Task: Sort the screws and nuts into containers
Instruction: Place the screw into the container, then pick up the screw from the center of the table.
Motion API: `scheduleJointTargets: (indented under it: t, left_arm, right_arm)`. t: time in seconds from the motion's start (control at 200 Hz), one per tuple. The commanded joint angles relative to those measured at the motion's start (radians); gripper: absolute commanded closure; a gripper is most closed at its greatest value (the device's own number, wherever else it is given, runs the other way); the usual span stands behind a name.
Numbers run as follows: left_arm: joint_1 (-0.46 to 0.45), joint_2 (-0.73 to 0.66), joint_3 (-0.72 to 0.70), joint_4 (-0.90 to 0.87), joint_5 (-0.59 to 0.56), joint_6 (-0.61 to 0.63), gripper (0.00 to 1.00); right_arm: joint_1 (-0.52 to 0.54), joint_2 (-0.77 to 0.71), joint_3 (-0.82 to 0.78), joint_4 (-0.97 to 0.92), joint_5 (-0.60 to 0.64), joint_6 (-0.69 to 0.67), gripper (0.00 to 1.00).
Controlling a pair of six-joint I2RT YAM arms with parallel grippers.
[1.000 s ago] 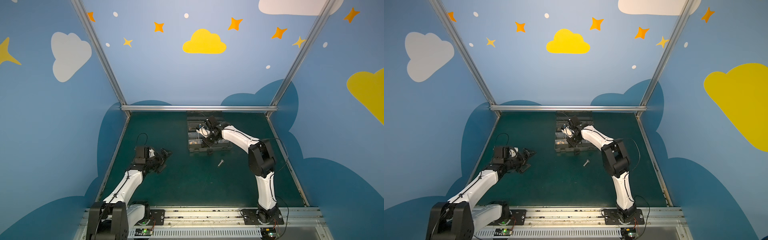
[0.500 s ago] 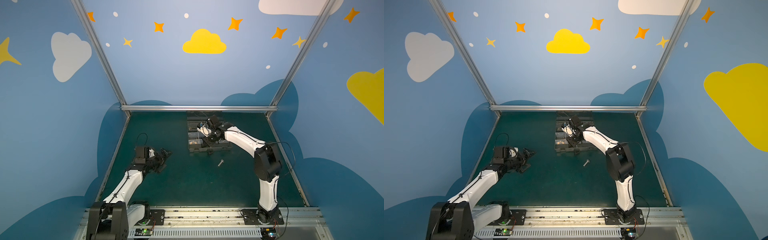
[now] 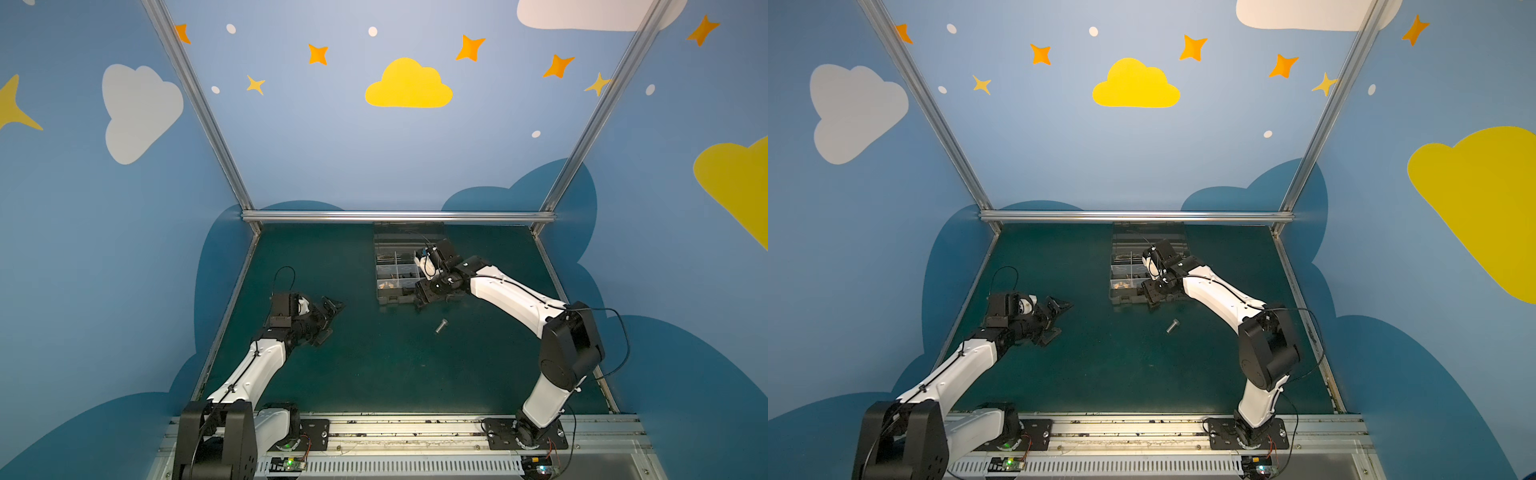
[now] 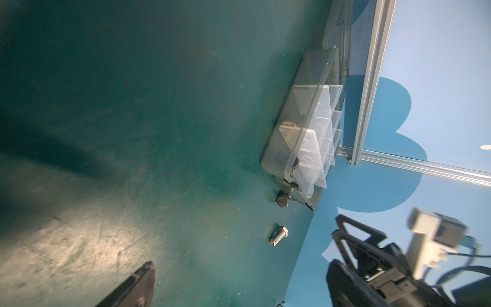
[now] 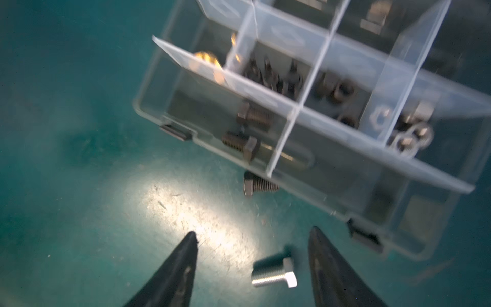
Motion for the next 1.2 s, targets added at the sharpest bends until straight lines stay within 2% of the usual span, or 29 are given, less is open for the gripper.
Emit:
scheduleJointTargets:
  t: [0.0,0.24,0.661,1.197]
  left_arm:
    - [0.003,0.005,-0.002,0.006,0.011,0.008,0.00]
    - [0.003,0.003,-0.005,0.003,0.011,0.010,0.00]
    - [0.004,0.005,-0.006,-0.001,0.005,0.013,0.00]
    - [0.003,0.008,-0.006,0.000,0.003,0.013,0.00]
  right_arm:
    - [0.002,0.004,-0.044,0.010,0.011,0.101,0.31]
    - [0.003,0.034,-0.107,0.075,0.016,0.098,0.26]
    - [0.008,0.103,-0.198,0.265,0.004,0.091,0.26]
    - [0.030,0.171,-0.235,0.398,0.034,0.104,0.26]
